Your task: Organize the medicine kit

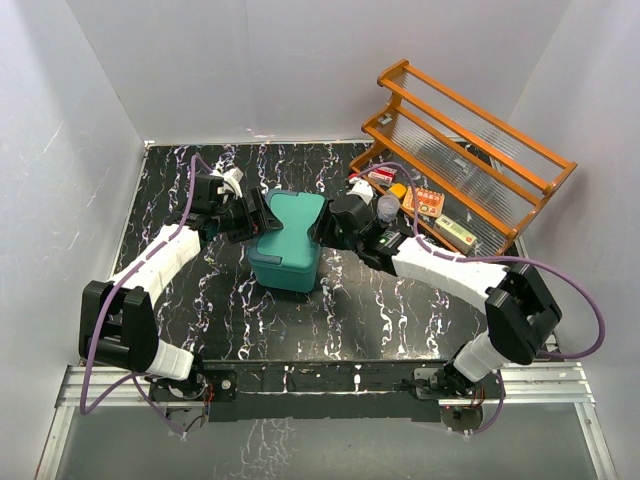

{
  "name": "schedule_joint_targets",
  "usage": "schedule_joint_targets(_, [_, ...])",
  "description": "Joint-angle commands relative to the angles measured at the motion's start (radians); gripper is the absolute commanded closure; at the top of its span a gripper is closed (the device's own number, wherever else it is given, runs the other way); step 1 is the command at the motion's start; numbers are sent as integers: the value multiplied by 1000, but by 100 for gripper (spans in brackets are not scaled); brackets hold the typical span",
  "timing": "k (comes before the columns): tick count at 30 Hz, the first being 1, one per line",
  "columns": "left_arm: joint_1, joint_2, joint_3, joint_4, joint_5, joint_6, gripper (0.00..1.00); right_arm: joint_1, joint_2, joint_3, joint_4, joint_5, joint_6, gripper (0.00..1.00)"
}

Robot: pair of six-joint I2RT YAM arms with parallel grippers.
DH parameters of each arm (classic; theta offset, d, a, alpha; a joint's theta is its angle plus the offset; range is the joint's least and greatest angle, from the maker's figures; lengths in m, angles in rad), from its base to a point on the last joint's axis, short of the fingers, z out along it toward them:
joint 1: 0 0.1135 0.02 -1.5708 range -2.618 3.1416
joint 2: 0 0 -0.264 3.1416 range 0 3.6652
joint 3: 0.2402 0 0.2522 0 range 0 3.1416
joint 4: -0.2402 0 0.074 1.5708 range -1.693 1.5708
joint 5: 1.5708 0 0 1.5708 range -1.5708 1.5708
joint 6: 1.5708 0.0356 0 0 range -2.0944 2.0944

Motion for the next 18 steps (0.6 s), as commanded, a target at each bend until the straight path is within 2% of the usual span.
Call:
schedule_joint_targets(1, [-14, -1, -41, -107, -7, 36, 16, 21, 57, 1, 90, -113, 8, 51])
schedule_joint_targets(6, [-14, -3, -44, -107, -7, 36, 16, 14, 87, 7, 108, -156, 19, 40])
schedule_joint_targets(18, [-14, 3, -55, -75, 41, 13, 17, -27, 103, -47, 315, -378, 18, 39])
